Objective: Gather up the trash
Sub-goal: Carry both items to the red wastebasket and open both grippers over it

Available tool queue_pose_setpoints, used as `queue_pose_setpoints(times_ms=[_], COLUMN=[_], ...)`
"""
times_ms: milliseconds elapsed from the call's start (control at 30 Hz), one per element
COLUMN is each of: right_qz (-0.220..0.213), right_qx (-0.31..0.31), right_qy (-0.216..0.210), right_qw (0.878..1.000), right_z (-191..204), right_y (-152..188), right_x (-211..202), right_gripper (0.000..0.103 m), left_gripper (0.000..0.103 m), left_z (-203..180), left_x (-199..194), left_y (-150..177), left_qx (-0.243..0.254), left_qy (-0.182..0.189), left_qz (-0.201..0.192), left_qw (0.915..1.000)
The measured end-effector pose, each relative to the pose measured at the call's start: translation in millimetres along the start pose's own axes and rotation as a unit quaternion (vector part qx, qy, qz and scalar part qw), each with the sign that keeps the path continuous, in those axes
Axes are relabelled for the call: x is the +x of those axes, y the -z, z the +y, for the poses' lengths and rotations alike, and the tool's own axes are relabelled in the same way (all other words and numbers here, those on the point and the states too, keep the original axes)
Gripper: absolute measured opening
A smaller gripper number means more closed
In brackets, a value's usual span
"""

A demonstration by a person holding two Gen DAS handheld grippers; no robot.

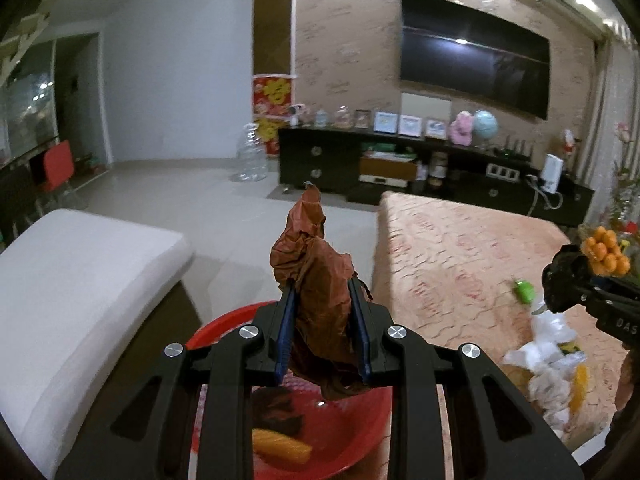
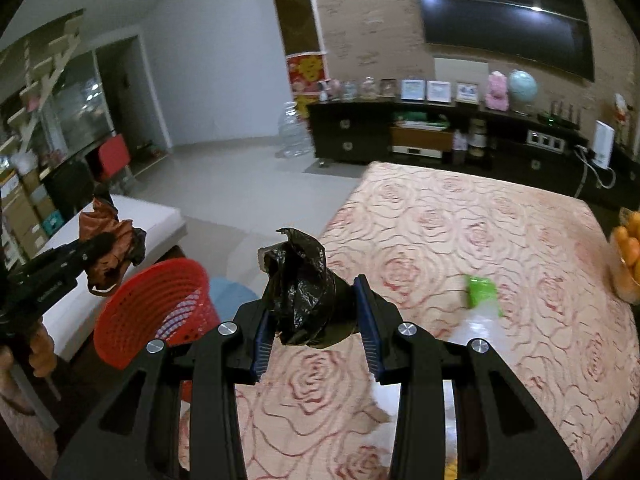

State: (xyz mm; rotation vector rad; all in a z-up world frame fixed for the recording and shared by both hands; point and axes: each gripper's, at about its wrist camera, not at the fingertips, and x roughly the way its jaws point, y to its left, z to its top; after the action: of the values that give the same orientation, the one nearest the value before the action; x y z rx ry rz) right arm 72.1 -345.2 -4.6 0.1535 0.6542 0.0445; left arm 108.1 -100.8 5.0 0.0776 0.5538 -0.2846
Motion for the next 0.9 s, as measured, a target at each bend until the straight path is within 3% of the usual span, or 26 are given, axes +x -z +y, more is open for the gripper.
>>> queue_pose_setpoints(times_ms=[600, 900], right_qz=[0.051, 0.092], right_qx=[-0.064, -0.070], right_qy=[-0.117, -0.132], right_qw=[0.990, 0.985], right_z=[99.6, 116.0], right_y=[-24.7, -16.4], right_x=[60.9, 90.3], right_gripper=[0.036, 0.036], left_gripper=[0.024, 0.024], left_z=[40.8, 53.1], left_x=[13.5, 25.6], left_y=[8.2, 17.2], left_qx=[-0.025, -0.034], left_qy=[-0.048, -0.049], left_qz=[0.031, 0.058], left_qw=[0.9981, 0.9965])
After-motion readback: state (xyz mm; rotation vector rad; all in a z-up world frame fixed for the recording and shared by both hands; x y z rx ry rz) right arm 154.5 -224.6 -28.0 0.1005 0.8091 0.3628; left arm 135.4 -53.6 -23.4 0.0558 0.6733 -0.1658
